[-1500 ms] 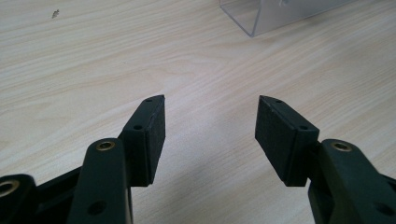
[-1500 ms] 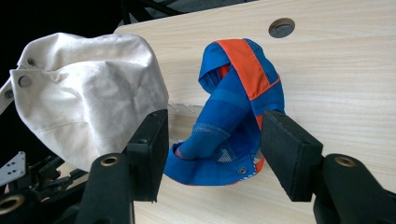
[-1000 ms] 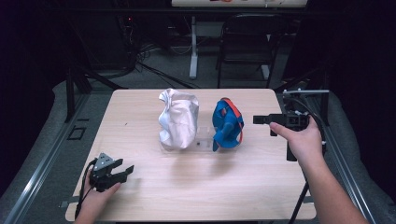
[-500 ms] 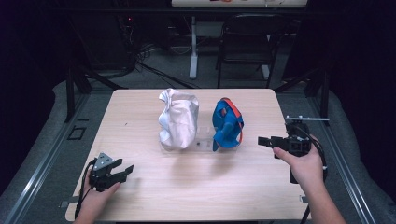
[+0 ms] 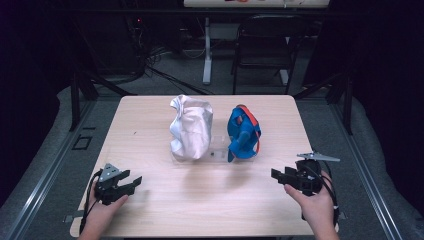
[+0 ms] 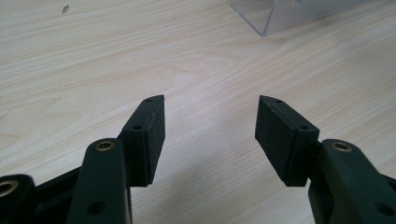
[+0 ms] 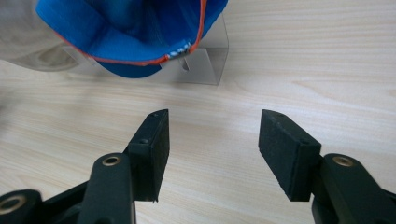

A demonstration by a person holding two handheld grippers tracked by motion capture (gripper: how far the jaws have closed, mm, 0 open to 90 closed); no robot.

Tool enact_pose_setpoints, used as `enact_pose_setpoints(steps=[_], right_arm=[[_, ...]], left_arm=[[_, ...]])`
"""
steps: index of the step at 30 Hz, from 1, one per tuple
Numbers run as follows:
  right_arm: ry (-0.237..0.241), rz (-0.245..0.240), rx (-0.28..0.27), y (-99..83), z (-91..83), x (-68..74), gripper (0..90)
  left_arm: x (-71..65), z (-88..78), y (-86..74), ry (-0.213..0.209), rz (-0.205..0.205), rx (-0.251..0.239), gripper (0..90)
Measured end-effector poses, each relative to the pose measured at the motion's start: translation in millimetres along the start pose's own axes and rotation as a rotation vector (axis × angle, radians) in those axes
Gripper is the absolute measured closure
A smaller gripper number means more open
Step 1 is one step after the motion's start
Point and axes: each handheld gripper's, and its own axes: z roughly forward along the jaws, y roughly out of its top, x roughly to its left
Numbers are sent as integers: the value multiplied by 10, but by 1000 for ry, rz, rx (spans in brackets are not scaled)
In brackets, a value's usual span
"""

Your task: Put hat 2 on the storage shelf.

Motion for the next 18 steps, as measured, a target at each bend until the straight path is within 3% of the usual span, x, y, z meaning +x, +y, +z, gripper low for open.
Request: enact_pose_setpoints(steps=[6,10,12,18], right_arm=[[-33,-15,-37,-213,112,-4,445],[-45,3,-74,-344,185,-21,447],[-79,-7,-105,-457,255,-43,449],[-107,12,-92,-601,345,-113,470]], left_arm=[[-2,4,-3,-3,-4,2,433],[-3,11,-6,-6,-2,2,434],[-5,17,-4,-8,0,0,433],[-8,13,6,-1,14,-1,439]])
